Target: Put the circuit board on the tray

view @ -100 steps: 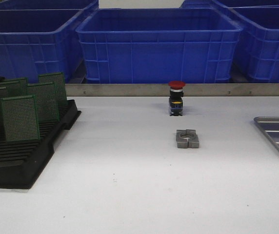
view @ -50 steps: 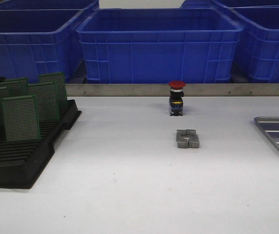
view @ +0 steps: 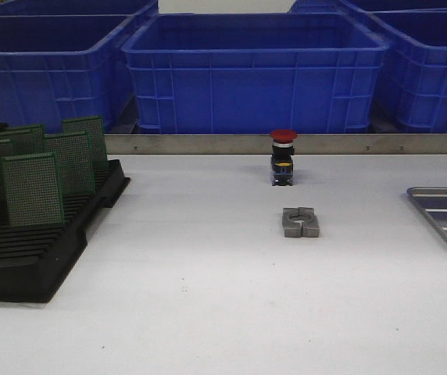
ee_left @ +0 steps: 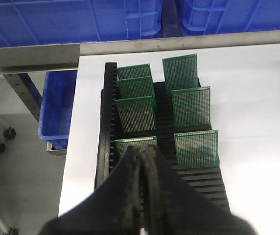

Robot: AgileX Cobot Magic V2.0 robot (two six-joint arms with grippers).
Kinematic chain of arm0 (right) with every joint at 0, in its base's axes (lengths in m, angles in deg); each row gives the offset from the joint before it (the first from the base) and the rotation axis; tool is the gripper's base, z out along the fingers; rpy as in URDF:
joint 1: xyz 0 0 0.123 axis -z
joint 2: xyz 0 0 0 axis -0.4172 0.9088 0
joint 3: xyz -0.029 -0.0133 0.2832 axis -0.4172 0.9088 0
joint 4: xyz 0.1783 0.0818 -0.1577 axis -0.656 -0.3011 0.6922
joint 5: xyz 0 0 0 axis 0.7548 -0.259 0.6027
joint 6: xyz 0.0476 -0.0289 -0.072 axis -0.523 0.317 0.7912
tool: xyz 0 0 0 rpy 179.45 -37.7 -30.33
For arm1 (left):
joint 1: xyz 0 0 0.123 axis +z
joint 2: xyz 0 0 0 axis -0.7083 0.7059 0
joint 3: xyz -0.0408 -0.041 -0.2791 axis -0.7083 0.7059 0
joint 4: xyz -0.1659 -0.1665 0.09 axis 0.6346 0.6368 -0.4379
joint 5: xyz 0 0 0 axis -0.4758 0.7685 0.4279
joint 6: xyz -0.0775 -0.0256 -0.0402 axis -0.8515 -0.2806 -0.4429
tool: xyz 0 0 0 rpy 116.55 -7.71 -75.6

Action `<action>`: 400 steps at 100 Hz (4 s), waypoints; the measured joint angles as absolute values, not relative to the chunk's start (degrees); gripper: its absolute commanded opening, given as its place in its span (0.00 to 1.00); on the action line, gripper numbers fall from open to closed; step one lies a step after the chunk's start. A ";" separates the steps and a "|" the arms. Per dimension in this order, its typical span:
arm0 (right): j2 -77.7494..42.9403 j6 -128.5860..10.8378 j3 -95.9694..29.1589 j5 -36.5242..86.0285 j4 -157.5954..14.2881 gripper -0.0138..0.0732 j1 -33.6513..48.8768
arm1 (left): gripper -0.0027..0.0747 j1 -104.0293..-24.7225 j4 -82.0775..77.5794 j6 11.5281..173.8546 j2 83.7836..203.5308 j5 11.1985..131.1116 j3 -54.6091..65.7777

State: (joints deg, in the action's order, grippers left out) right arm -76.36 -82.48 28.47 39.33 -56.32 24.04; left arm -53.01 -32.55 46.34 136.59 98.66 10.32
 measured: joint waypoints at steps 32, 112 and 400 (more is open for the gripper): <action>-76.36 -82.48 28.47 39.33 -56.32 0.08 24.04 | 0.46 -53.01 -32.55 46.34 138.35 98.94 10.32; -76.36 -82.48 28.47 39.33 -56.32 0.08 24.04 | 0.77 -53.01 -27.75 64.32 147.54 105.54 -2.09; -76.36 -82.48 28.47 39.33 -56.32 0.08 24.04 | 0.01 -53.01 -10.84 135.62 192.93 115.93 -16.60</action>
State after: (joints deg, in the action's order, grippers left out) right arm -76.36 -82.48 28.47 39.33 -56.32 24.04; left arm -53.01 -10.84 135.62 192.93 115.93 -16.60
